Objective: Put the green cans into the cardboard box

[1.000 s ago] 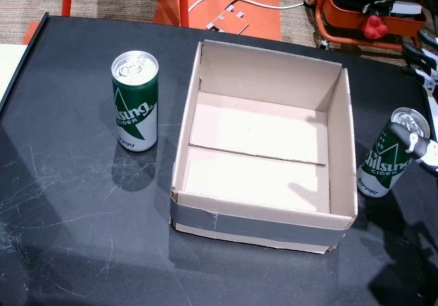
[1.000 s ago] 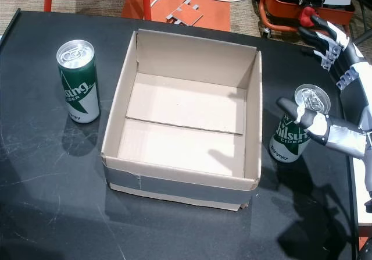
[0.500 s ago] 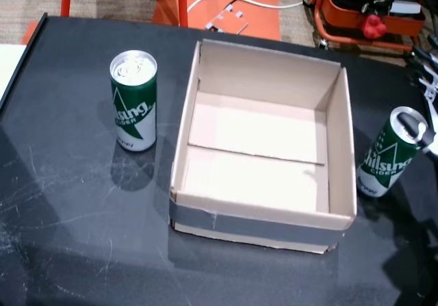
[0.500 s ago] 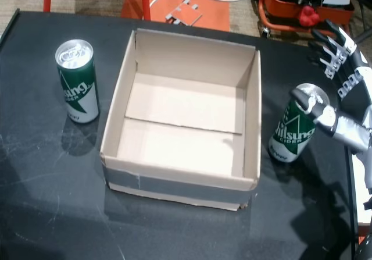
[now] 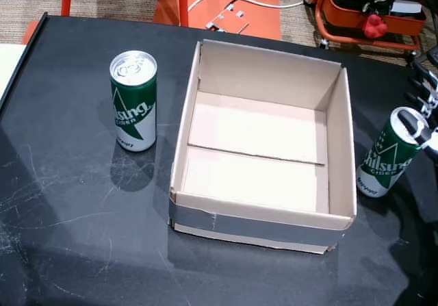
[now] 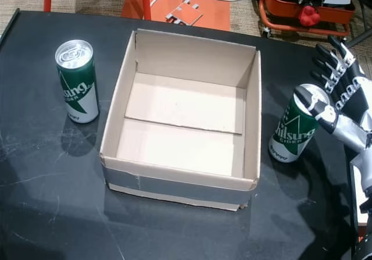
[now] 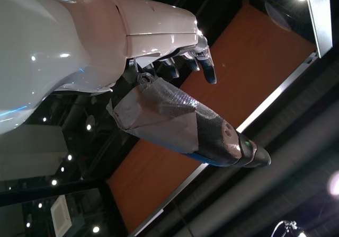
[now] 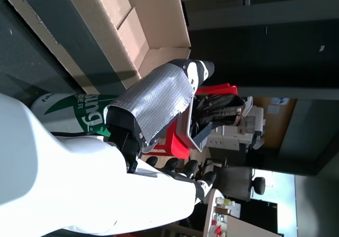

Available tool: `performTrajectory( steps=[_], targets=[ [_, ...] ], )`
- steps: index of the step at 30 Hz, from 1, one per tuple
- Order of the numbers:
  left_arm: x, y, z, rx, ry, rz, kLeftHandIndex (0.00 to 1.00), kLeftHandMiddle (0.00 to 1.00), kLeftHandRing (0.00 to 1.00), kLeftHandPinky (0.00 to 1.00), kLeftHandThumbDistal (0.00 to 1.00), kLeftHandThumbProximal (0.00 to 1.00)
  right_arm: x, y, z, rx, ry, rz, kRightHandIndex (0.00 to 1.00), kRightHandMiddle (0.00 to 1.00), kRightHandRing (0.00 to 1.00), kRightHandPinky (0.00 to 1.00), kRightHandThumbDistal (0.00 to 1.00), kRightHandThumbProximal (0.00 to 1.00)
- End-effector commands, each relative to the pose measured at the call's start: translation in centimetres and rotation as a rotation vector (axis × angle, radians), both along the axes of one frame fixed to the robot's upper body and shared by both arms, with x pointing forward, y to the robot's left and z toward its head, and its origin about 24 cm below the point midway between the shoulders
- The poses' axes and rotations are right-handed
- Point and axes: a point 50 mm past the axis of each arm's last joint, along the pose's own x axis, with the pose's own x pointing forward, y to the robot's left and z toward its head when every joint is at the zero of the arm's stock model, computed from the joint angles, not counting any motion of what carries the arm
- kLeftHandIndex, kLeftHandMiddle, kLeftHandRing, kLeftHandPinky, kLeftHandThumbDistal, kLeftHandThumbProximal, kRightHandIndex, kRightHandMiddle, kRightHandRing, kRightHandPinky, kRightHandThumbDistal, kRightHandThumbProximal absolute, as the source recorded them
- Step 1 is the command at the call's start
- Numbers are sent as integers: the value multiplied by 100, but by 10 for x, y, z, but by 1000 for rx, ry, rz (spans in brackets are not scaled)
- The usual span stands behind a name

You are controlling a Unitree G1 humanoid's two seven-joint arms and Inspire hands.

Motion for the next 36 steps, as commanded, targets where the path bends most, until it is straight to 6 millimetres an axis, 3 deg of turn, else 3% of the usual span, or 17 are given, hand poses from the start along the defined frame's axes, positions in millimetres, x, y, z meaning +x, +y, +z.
performTrajectory(
  steps=[1, 9, 12, 19, 23, 26, 29, 31, 34, 36],
  targets=[
    [-2, 0, 1, 12, -3, -10, 80, 85, 89, 76, 99, 47, 0, -1, 0, 5, 7, -14, 91, 91, 92, 97, 100, 60],
    [-1, 1, 0, 8, 6, 3, 79, 84, 89, 79, 100, 49, 0, -1, -1, -6, 16, -24, 91, 91, 91, 96, 100, 62],
    [-1, 0, 1, 11, 4, 7, 78, 84, 89, 78, 100, 43, 1, -1, -2, -9, 28, -32, 91, 90, 91, 96, 100, 63],
    [0, 2, 0, 4, 2, 1, 78, 83, 90, 78, 100, 49, 0, -2, -8, -24, 73, -51, 90, 91, 90, 98, 100, 63],
    [1, 1, 0, -1, -2, -15, 77, 82, 89, 78, 100, 47, -1, -2, -15, -21, 132, -75, 90, 90, 89, 97, 100, 60],
    [1, 1, 1, 5, -3, 0, 77, 83, 89, 79, 100, 50, -2, -2, -20, -34, 169, -95, 90, 89, 88, 97, 100, 65],
    [0, 0, 2, 9, 5, 11, 76, 82, 88, 77, 100, 45, -3, -2, -23, -40, 188, -95, 90, 90, 89, 98, 100, 66],
    [0, -1, 2, 12, 3, 1, 78, 83, 90, 79, 100, 53, -4, -2, -25, -40, 201, -98, 91, 91, 90, 98, 100, 66],
    [0, -1, 1, -3, 6, -17, 78, 83, 90, 79, 100, 46, -4, -2, -26, -50, 210, -103, 90, 90, 90, 98, 100, 67],
    [0, -1, 0, -11, 10, -19, 78, 83, 89, 79, 100, 47, -4, -2, -26, -62, 208, -103, 89, 90, 90, 98, 100, 68]
  ],
)
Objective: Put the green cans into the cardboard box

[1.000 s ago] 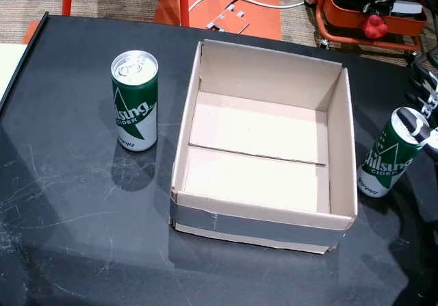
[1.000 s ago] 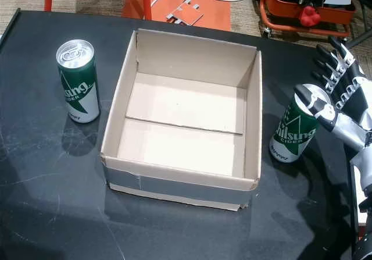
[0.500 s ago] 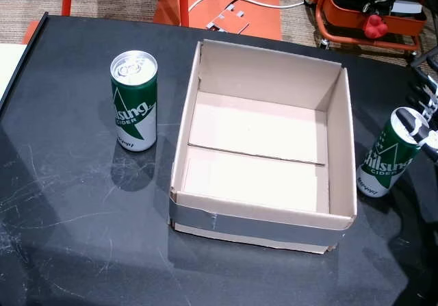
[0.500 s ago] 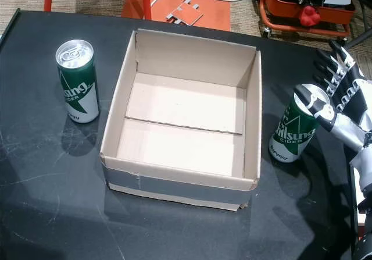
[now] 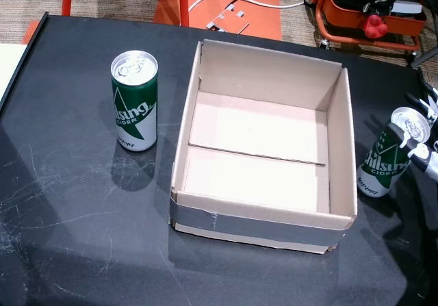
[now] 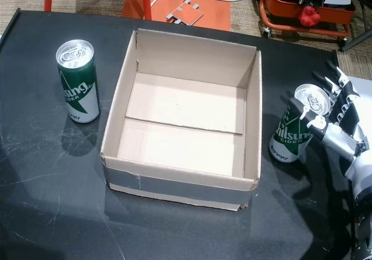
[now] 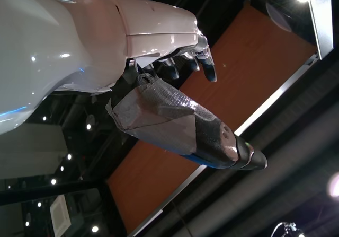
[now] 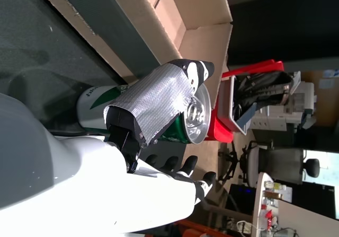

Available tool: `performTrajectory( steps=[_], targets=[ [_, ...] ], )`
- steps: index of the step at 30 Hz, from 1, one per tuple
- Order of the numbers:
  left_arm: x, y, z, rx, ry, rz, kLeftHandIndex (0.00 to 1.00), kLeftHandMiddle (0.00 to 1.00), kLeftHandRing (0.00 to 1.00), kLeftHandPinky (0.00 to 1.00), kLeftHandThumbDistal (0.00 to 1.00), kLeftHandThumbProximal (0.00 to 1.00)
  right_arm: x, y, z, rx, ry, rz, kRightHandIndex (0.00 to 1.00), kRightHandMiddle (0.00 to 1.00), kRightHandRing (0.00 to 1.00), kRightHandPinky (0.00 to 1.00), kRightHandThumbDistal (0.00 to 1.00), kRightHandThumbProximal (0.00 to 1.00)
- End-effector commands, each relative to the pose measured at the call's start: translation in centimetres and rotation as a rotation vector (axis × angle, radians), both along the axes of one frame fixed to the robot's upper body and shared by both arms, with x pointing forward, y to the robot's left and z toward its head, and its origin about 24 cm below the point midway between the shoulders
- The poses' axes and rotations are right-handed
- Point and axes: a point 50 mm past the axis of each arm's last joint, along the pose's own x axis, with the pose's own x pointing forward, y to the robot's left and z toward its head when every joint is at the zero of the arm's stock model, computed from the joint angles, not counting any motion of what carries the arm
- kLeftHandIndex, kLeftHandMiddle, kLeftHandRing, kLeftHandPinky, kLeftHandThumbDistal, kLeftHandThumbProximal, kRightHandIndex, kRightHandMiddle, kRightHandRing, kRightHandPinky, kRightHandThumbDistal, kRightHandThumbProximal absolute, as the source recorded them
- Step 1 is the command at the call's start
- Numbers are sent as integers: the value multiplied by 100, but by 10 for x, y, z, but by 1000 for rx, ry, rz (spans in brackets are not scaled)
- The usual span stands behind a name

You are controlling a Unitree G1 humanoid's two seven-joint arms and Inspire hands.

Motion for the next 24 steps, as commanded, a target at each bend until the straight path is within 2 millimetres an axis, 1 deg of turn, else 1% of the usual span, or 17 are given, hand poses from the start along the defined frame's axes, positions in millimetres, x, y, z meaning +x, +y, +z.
performTrajectory(
  steps=[1, 2, 4, 6, 7, 10, 13, 14, 15, 16, 17, 19, 20, 22, 23, 24],
  targets=[
    [-1, -1, -1, -8, 8, -6, 78, 83, 89, 78, 100, 46, -4, -4, -3, -20, 19, -7, 89, 90, 90, 98, 100, 67],
    [-1, -1, -1, -7, 7, -9, 78, 83, 89, 78, 100, 47, -4, -5, -3, -8, 21, -8, 90, 90, 90, 98, 100, 64],
    [-1, -1, 0, -6, 5, -15, 78, 83, 89, 78, 100, 49, -3, -5, -2, 4, 19, -10, 91, 91, 90, 98, 100, 64],
    [-1, 0, 0, -7, 8, -9, 78, 82, 88, 78, 100, 47, -3, -5, -1, -30, 15, -13, 90, 90, 89, 98, 100, 70],
    [-1, 0, 0, -9, 10, -13, 78, 82, 88, 79, 98, 47, -2, -5, 0, -48, 13, -12, 90, 90, 90, 98, 100, 71],
    [0, 0, 0, -13, 8, -34, 78, 82, 88, 79, 100, 48, -1, -3, 1, -63, 15, -5, 89, 90, 90, 98, 100, 70],
    [0, 0, 0, -9, 6, -30, 78, 82, 88, 78, 100, 52, 2, -1, 0, -47, 27, -1, 90, 91, 91, 98, 100, 65],
    [1, -1, 1, -2, 5, -17, 77, 82, 88, 78, 100, 51, 3, 1, 0, -50, 30, -2, 90, 91, 90, 97, 100, 66],
    [0, -1, 2, 5, 7, -5, 77, 82, 88, 78, 100, 48, 4, 2, 0, -66, 35, -4, 89, 90, 90, 97, 100, 69],
    [0, -1, 3, 14, 5, 4, 77, 82, 89, 78, 100, 47, 5, 3, 1, -74, 39, -4, 89, 90, 89, 97, 100, 69],
    [0, -1, 3, 17, 4, 6, 77, 82, 89, 79, 100, 52, 7, 4, 1, -79, 44, -3, 89, 89, 89, 96, 100, 68],
    [0, -2, 3, -8, 4, -24, 77, 82, 88, 78, 100, 45, 9, 6, 2, -81, 49, 1, 89, 89, 89, 97, 100, 68],
    [0, -2, 3, -16, 1, -35, 78, 82, 88, 79, 100, 49, 10, 7, 2, -76, 49, 4, 89, 89, 89, 97, 100, 67],
    [0, -1, 2, -21, 6, -29, 77, 82, 88, 79, 100, 52, 12, 9, 3, -64, 47, 11, 89, 89, 89, 97, 100, 65],
    [0, -1, 2, -20, 10, -20, 77, 82, 88, 80, 100, 55, 13, 10, 3, -62, 47, 11, 90, 90, 90, 97, 100, 66],
    [-1, -1, 2, -18, 13, -16, 78, 82, 89, 80, 99, 56, 14, 11, 4, -66, 47, 13, 90, 89, 90, 97, 100, 67]
  ],
)
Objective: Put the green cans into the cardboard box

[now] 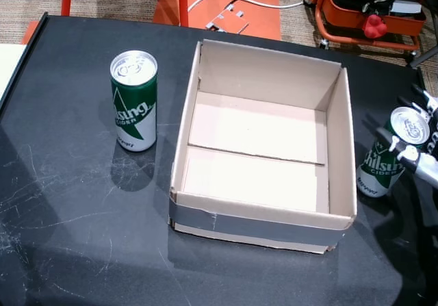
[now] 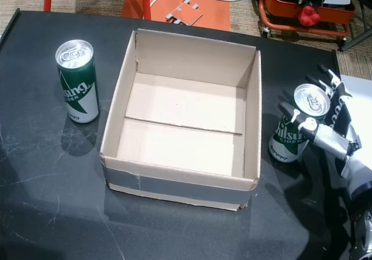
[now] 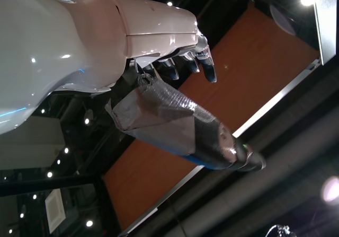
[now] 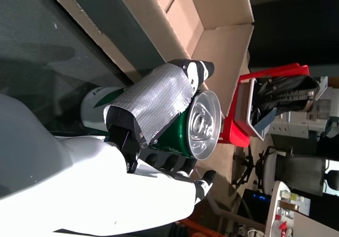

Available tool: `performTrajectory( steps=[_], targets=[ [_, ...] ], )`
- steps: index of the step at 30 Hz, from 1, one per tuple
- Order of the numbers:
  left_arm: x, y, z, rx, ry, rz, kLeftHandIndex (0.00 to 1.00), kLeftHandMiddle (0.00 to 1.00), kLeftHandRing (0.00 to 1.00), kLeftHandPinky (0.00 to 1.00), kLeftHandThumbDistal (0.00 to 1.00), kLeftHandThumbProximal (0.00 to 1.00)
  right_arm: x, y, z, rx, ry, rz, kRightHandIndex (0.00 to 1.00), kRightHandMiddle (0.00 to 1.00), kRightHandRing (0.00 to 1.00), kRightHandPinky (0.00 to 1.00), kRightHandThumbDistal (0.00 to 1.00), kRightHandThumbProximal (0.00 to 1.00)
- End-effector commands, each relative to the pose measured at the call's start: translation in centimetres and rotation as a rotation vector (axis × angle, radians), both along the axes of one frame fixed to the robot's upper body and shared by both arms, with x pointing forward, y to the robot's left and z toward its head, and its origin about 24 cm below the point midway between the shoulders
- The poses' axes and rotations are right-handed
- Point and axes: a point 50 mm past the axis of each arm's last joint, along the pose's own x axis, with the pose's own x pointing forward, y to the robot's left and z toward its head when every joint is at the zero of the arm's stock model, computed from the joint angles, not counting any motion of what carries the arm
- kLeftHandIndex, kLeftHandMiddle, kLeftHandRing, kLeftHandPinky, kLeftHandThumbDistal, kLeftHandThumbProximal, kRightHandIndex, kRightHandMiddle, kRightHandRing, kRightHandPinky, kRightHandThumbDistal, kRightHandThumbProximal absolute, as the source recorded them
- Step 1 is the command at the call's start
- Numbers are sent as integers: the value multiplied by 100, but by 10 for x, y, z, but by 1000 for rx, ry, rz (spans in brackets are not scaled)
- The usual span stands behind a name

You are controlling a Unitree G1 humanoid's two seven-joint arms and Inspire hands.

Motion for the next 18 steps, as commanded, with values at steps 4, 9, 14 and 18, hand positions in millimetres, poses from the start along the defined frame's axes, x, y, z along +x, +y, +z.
performTrajectory(
  steps=[4, 9, 14, 18],
  targets=[
    [-2, 1, 0, 9, -3, 6, 79, 82, 89, 80, 100, 46, 6, 3, 3, -9, 14, 6, 90, 89, 89, 97, 100, 68],
    [-3, 3, -1, 6, -7, 8, 78, 82, 89, 79, 100, 49, 11, 7, 5, 35, 17, 11, 91, 90, 90, 97, 100, 65],
    [-3, 5, 0, 7, -9, 17, 77, 81, 87, 77, 98, 46, 14, 10, 6, 40, 27, 11, 90, 90, 90, 97, 100, 66],
    [-5, 7, 0, -1, -5, 67, 74, 79, 86, 77, 100, 52, 15, 13, 6, 40, 23, 16, 89, 90, 90, 97, 100, 67]
  ],
)
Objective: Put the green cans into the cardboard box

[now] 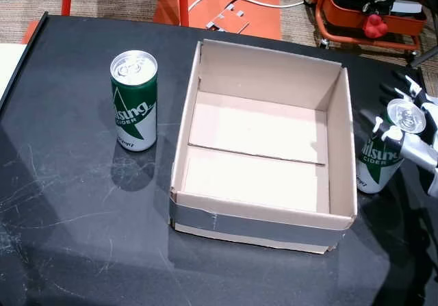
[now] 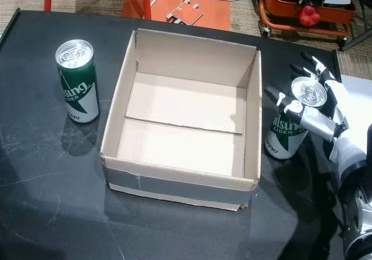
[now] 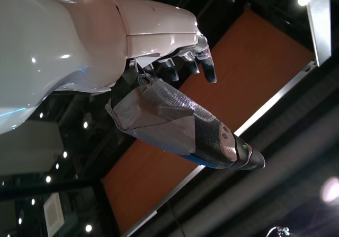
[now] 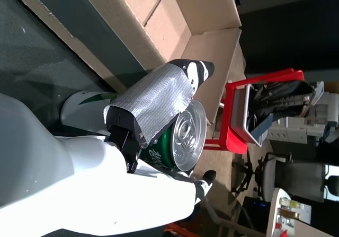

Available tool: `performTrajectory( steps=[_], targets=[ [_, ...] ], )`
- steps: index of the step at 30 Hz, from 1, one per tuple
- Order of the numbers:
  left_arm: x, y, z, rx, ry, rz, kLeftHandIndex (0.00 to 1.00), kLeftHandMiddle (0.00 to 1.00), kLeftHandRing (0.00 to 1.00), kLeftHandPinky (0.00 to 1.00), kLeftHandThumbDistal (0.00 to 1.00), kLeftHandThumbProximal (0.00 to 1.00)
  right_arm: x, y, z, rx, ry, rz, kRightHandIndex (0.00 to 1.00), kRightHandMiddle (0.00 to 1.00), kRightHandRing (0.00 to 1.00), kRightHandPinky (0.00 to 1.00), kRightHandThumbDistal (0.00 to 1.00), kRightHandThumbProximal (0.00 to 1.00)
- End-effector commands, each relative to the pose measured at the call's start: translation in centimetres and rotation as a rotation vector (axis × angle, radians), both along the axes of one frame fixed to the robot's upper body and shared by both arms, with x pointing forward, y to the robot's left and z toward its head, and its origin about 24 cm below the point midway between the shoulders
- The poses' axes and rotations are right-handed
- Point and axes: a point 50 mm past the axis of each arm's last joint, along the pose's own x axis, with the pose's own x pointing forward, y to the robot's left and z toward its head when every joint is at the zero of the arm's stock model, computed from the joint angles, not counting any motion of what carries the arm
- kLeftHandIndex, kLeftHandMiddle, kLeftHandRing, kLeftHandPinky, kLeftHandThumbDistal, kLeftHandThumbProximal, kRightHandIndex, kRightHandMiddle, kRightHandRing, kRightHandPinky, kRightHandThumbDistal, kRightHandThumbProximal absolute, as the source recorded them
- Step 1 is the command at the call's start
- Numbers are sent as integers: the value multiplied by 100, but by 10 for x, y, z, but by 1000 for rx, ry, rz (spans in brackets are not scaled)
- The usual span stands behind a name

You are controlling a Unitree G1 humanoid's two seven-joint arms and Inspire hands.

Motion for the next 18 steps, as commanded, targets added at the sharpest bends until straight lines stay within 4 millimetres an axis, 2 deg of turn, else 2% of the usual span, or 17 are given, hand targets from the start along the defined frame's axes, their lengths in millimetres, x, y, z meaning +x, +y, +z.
performTrajectory(
  steps=[1, 3, 6, 7, 10, 14, 16, 18],
  targets=[
    [-2, 3, 1, -5, 2, 31, 73, 78, 86, 77, 100, 53, 1, 2, -2, 26, 11, 2, 90, 90, 91, 97, 100, 65],
    [-3, 3, 1, -26, 10, 24, 72, 78, 86, 77, 98, 46, 1, 4, -2, 23, 6, 5, 89, 90, 91, 97, 100, 69],
    [-5, 3, 3, -41, 14, 6, 73, 78, 86, 76, 98, 52, 1, 5, -1, 17, 2, 6, 89, 89, 90, 96, 100, 71],
    [-5, 4, 3, -43, 9, -5, 73, 77, 86, 76, 96, 49, 1, 5, -1, 41, 2, 10, 90, 90, 91, 96, 100, 66],
    [-5, 5, 5, -55, -8, -31, 72, 76, 86, 75, 100, 41, 2, 6, -2, 74, 3, 11, 91, 90, 91, 96, 100, 62],
    [-9, 6, 9, -71, -6, -2, 70, 76, 87, 77, 100, 39, 0, 8, -7, 105, 25, 0, 91, 89, 89, 94, 100, 58],
    [-11, 9, 9, -81, -4, 4, 69, 75, 89, 79, 100, 39, -2, 8, -11, 120, 37, -2, 91, 89, 89, 93, 100, 58],
    [-13, 9, 9, -105, 1, -7, 68, 74, 88, 77, 100, 36, -5, 8, -15, 83, 47, -5, 90, 88, 88, 92, 100, 63]
  ],
)
